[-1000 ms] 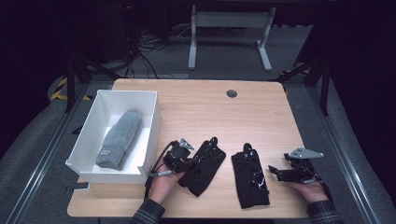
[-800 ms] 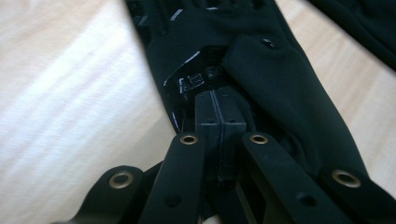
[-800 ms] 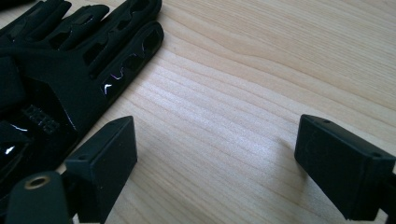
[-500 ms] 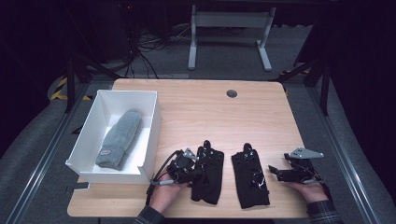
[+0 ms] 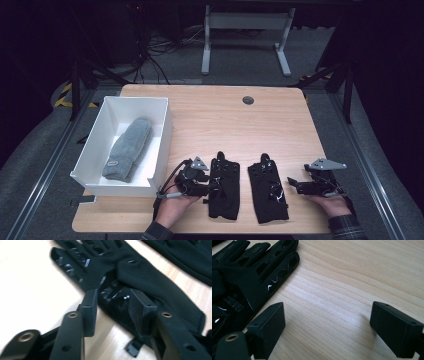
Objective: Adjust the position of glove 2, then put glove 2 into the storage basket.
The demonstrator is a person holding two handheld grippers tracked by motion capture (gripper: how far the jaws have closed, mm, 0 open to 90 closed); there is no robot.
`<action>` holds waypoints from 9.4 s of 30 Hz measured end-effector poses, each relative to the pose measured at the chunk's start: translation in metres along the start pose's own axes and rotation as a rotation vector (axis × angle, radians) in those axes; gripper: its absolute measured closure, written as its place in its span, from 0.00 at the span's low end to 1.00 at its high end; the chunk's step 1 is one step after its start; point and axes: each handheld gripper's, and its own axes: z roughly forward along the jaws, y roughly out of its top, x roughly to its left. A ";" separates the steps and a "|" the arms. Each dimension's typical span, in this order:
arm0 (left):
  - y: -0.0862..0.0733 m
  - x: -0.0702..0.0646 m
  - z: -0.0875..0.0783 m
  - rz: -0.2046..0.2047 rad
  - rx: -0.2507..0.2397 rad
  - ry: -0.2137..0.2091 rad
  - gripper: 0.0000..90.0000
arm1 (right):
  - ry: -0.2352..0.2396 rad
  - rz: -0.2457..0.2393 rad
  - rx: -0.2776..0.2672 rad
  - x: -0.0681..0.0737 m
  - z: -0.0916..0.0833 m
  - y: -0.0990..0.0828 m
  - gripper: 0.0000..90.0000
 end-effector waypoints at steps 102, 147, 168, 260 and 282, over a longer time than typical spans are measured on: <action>0.040 0.003 -0.013 -0.086 -0.178 -0.223 0.98 | 0.445 -0.307 0.078 0.094 0.024 0.043 1.00; 0.050 -0.012 0.007 -0.050 -0.142 -0.266 0.98 | 0.461 -0.318 0.065 0.119 0.046 0.059 1.00; 0.052 -0.018 0.023 -0.039 -0.128 -0.283 0.99 | 0.381 -0.269 0.028 0.096 0.033 0.060 0.98; 0.051 -0.005 0.044 0.156 0.149 0.129 0.18 | 0.141 -0.130 -0.003 0.052 0.046 0.043 0.17; 0.048 -0.007 0.041 0.157 0.159 0.047 0.65 | 0.139 -0.129 -0.003 0.052 0.047 0.043 0.17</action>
